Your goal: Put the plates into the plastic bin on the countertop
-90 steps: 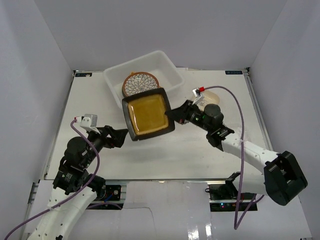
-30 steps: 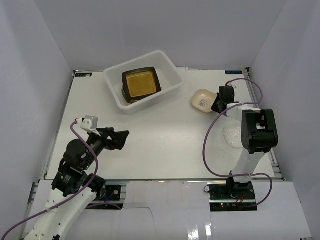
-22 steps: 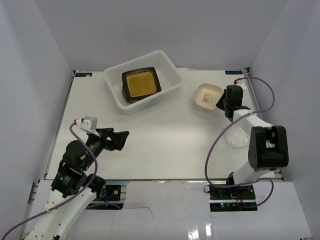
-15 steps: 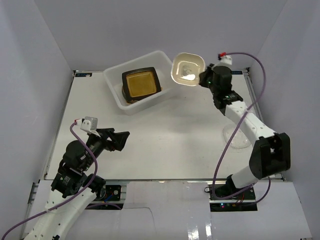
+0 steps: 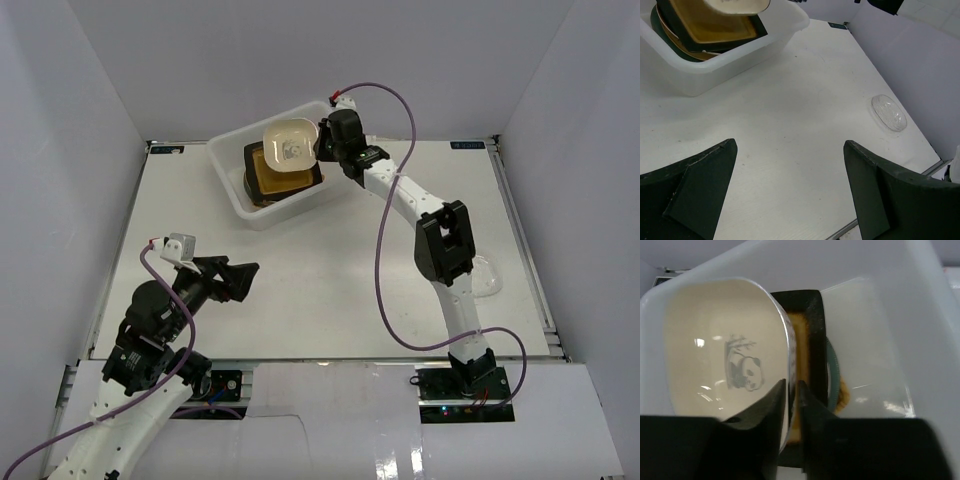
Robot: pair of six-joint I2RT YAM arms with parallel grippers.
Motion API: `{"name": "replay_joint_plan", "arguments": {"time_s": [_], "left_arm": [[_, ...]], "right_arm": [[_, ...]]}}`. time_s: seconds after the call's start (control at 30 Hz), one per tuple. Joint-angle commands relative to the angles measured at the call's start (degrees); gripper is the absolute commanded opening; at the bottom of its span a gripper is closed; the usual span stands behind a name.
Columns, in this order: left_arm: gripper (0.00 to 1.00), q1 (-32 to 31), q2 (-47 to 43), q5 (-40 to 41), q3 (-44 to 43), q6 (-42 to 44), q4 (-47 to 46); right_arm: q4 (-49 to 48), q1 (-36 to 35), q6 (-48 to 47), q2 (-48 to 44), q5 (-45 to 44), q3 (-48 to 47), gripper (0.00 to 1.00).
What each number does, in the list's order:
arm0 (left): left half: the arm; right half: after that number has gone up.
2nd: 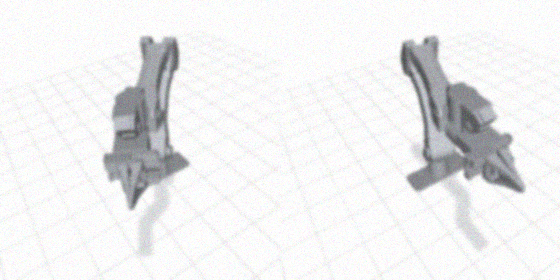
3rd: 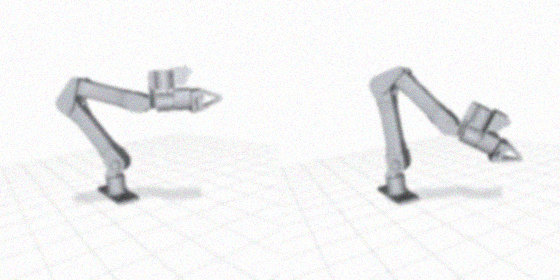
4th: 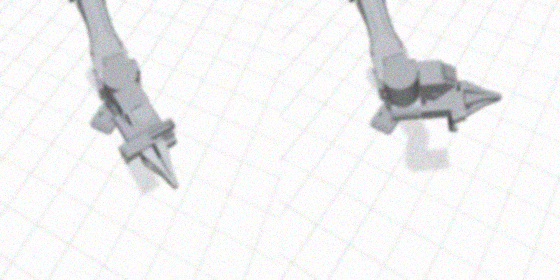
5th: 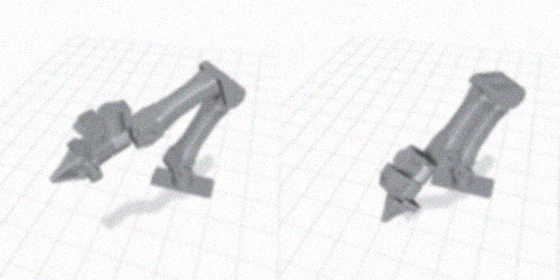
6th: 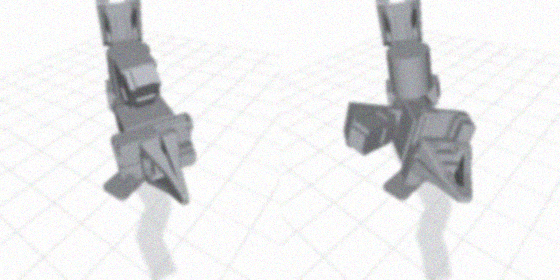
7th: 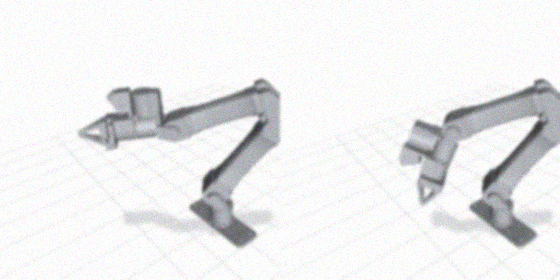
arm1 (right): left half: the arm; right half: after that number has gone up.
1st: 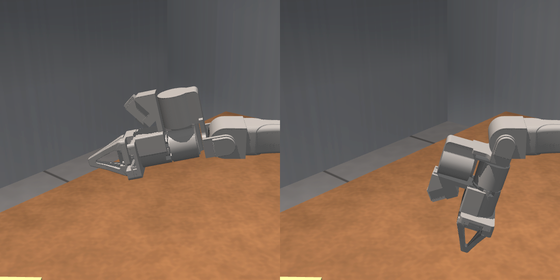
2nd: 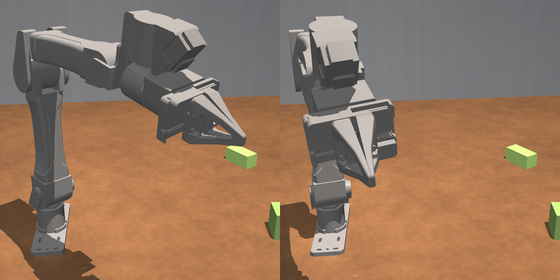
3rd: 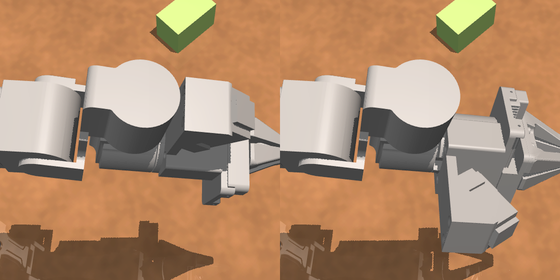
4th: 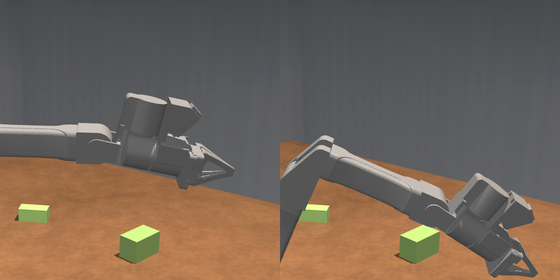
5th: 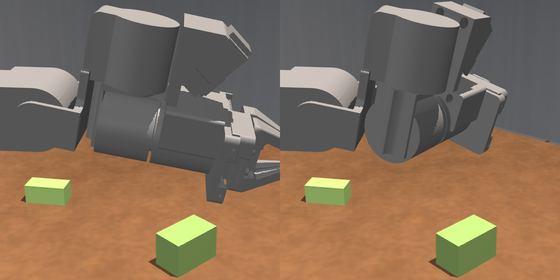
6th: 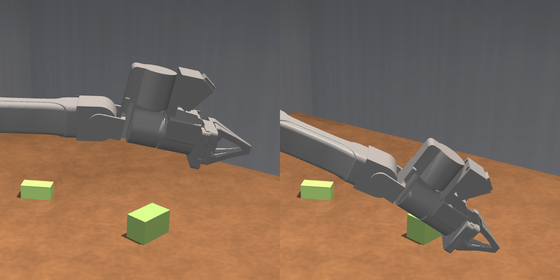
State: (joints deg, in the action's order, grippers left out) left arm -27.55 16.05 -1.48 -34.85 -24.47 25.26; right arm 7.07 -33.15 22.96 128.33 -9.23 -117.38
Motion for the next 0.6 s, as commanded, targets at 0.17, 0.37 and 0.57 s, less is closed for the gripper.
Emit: {"name": "replay_joint_plan", "arguments": {"time_s": [0.17, 0.37, 0.57], "left_arm": [[0.98, -0.1, -0.4, 0.2, 0.3, 0.4, -0.2], [0.98, -0.7, -2.1, 0.5, 0.3, 0.3, -0.1], [0.98, -2.9, -4.0, 0.6, 0.3, 0.1, 0.0]], "right_arm": [[1.7, 0.0, -0.5, -8.5, 2.3, 0.5, 0.78], [-2.2, 1.2, -3.6, -39.0, -8.7, 38.4, 0.59], [3.8, 6.1, 8.4, -69.2, -19.5, 78.4, 0.55]]}}
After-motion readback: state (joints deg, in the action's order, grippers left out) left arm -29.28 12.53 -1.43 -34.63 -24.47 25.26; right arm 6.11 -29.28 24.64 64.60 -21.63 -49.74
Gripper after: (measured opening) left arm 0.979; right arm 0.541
